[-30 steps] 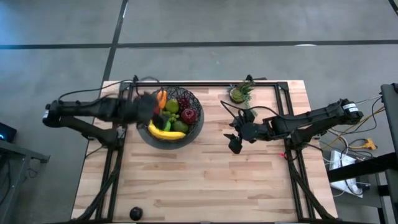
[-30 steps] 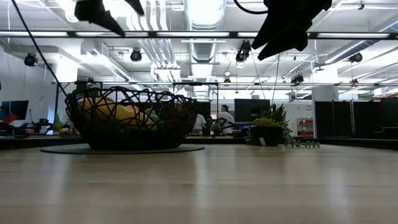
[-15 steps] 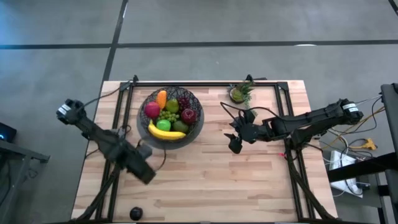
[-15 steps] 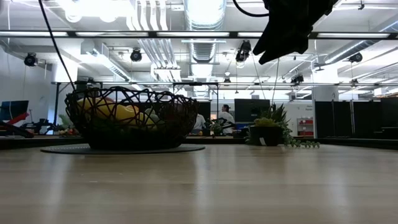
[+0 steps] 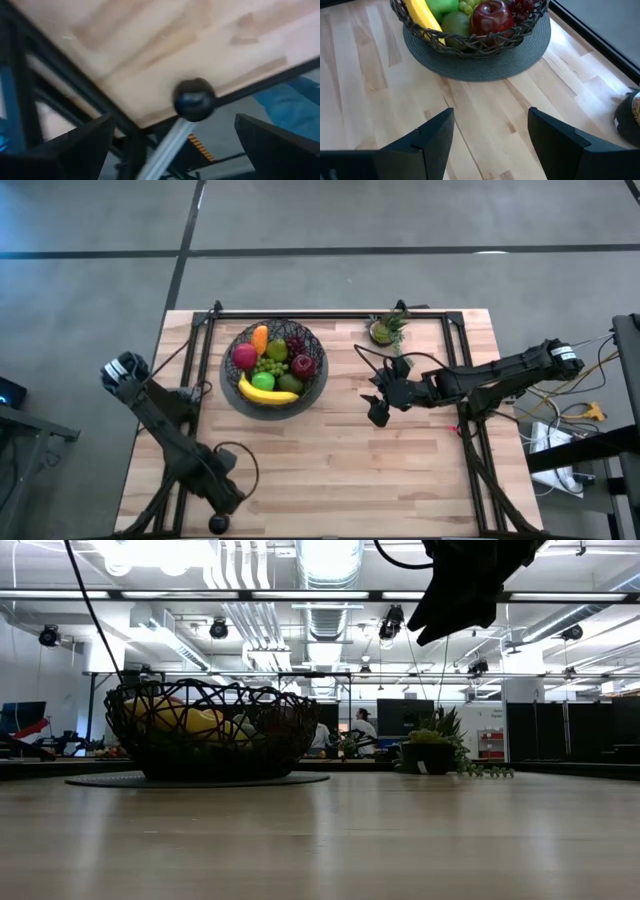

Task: Build produce basket
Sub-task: Put the black plum into the black wire basket

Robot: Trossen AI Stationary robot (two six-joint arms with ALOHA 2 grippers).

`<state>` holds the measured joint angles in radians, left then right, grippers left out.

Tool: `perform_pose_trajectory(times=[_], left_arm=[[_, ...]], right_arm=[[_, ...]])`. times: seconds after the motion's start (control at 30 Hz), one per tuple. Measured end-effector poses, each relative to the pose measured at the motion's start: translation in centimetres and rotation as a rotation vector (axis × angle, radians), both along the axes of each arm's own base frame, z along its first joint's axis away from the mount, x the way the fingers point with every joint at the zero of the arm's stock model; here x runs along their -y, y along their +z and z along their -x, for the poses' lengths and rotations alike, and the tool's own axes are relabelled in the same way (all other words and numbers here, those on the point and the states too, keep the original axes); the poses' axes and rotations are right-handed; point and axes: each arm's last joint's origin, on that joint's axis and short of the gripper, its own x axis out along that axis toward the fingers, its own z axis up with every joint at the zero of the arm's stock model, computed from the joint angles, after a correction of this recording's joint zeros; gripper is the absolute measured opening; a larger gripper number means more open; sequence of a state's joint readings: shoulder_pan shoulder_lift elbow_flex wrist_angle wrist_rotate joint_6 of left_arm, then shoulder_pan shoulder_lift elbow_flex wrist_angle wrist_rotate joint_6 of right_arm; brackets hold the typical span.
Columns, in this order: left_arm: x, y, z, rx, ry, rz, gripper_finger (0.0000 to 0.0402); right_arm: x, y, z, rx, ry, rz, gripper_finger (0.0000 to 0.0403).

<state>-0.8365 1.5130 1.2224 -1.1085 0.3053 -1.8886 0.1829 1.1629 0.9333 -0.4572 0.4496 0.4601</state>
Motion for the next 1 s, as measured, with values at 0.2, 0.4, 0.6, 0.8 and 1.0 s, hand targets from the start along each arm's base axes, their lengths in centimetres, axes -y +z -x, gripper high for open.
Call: perform_pose_trajectory(times=[0.2,0.4,0.6,0.8,1.0], left_arm=[[1.9,-1.7,0.1,0.014,0.087,0.110,0.0393],[3.5,-2.7,1.0,-0.096,0.246,0.223,0.0393],[4.4,-4.2,1.6,-0.108,0.272,0.251,0.0393],[4.4,-6.4,1.6,-0.134,0.264,0.179,0.0393],[4.9,-8.1,1.3,-0.135,0.231,0.146,0.0392]], right_arm=[[0.0,-0.1,0.1,-0.013,0.010,0.013,0.0237],[0.0,-0.1,0.1,-0.016,0.012,0.015,0.0237],[0.0,-0.1,0.1,-0.018,0.007,0.022,0.0237],[0.1,-0.2,0.1,-0.016,-0.005,0.033,0.0237],[0.1,-0.2,0.1,-0.016,-0.008,0.031,0.0237]])
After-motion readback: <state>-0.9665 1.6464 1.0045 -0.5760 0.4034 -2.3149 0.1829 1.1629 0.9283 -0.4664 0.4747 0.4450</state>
